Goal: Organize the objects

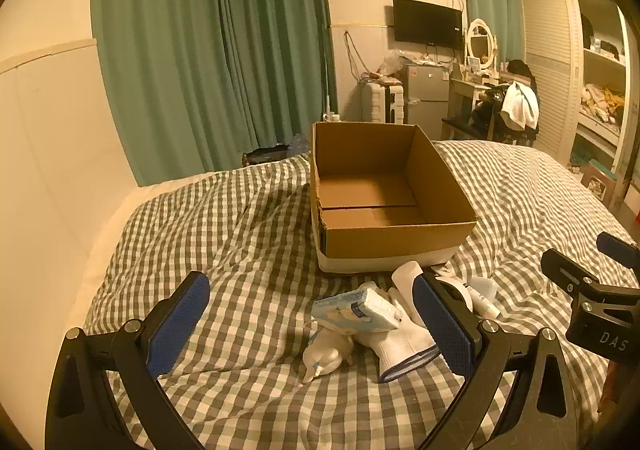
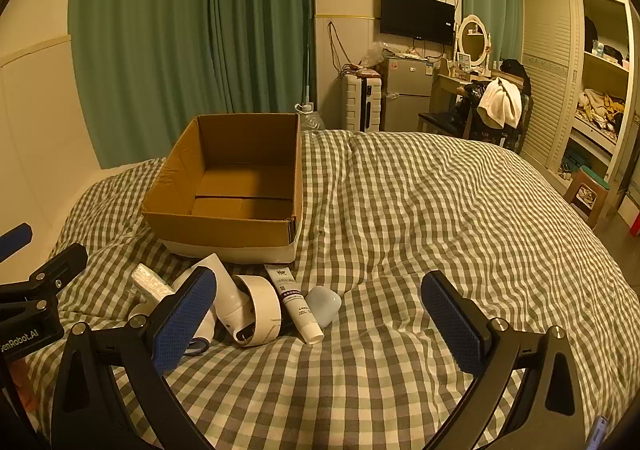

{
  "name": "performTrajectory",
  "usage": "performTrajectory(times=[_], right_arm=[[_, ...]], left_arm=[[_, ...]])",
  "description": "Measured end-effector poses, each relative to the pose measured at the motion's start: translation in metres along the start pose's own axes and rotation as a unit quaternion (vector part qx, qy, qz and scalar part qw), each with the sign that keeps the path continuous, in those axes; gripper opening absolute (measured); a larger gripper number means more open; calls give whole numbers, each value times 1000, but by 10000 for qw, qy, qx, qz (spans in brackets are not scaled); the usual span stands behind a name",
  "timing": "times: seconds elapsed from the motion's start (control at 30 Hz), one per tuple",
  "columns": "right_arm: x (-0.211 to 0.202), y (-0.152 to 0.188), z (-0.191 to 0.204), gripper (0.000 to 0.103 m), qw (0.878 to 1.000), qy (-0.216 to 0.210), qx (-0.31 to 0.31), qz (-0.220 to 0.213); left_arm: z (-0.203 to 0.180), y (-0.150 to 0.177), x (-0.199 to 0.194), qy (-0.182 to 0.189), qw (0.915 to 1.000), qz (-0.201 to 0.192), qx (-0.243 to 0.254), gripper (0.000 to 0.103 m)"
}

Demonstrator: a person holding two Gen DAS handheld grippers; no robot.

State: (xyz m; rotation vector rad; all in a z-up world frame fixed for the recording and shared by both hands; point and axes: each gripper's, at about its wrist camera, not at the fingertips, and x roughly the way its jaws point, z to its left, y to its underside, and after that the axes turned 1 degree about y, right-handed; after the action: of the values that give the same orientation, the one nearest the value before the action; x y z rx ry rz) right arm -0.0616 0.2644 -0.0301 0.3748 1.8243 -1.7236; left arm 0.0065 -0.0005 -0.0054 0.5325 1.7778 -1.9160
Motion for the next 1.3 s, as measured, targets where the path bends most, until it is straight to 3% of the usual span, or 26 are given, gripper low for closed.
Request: performTrajectory(times=[0.43, 0.57, 1.3], right_arm=[[3, 1, 2, 103, 10000, -19, -36, 65], [3, 1, 2, 103, 9999, 16, -109, 110], [3, 2, 2, 103, 9999, -120, -27, 52]], left_arm=[[-1, -1, 4, 66, 9999, 97, -35, 103], [-1, -1, 5, -79, 9998, 125, -108, 103], [3, 3, 9, -151, 9994, 262, -155, 103]])
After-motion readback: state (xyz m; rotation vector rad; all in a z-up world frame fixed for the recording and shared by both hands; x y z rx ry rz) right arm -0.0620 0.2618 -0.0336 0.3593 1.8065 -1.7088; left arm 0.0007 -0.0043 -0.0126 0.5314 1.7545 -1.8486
